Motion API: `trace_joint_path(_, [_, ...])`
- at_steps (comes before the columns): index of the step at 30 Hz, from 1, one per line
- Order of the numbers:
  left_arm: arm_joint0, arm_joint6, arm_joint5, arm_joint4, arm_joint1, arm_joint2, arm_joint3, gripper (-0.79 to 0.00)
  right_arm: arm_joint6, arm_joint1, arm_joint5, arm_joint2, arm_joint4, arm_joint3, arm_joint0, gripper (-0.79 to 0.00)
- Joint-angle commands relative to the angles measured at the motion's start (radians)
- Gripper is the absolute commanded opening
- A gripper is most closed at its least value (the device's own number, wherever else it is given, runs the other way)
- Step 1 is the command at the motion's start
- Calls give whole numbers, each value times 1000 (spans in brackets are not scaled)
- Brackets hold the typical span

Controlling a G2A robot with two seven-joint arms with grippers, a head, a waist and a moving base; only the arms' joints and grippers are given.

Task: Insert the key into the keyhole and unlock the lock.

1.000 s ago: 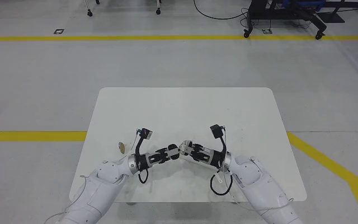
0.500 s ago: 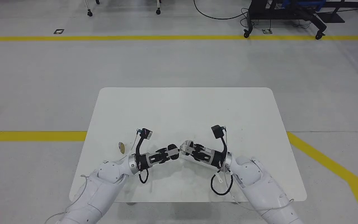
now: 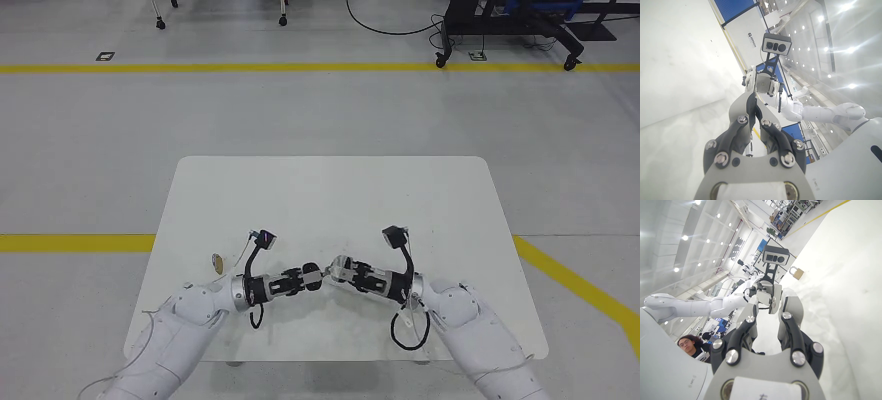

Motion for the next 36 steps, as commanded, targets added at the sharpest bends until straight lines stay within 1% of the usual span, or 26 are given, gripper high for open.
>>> trace_joint_path(1, [-4,-52,24,-34,2,1,-2,-785,53,5,16,8,24,6,7,-566])
trace_joint_path(2, [-7,-71,36,-48,4,-1,1,-785,68,8,23,13,29,8,11,-597])
trace_joint_path(3, [-10,-89,45,-58,5,-2,3,-785,80,10,30,16,29,8,12,-610])
trace_joint_path(7, [-27,-154,86,-65,4,16,14,-785,148,15,75,8,47,-1,18,-606])
trace_joint_path(11, [-49,-184,124,-51,1,35,33,-785,208,19,108,4,70,4,29,-588])
trace_joint_path(12, [-55,-180,129,-38,1,38,38,-785,218,20,112,4,75,5,30,-597])
trace_joint_path(13, [-58,-177,132,-29,-1,43,40,-785,225,20,115,4,81,7,32,-634])
trace_joint_path(14, [-60,-173,135,-27,-2,47,42,-785,233,21,120,4,84,9,33,-646])
trace_joint_path(16, [-65,-172,140,-21,-4,54,45,-785,246,22,126,1,90,12,35,-643])
trace_joint_path(20, [-73,-175,145,-15,-7,65,53,-785,261,22,137,-10,90,17,42,-597])
trace_joint_path(25, [-79,-175,142,-17,-10,71,62,-785,274,21,150,-25,89,24,52,-582])
trace_joint_path(27, [-80,-174,139,-18,-11,72,64,-785,277,20,155,-31,85,28,56,-588])
trace_joint_path(30, [-83,-175,135,-17,-11,74,67,-785,281,19,159,-37,86,31,60,-619])
trace_joint_path(32, [-83,-172,135,-16,-11,74,69,-785,284,19,159,-41,88,33,62,-680])
trace_joint_path(33, [-83,-172,136,-14,-11,75,68,-785,286,19,158,-43,88,33,63,-763])
trace_joint_path(34, [-84,-173,136,-12,-12,76,68,-785,288,19,158,-45,88,34,63,-785])
trace_joint_path(36, [-85,-167,137,0,-12,79,68,-785,290,19,159,-49,86,37,64,-785])
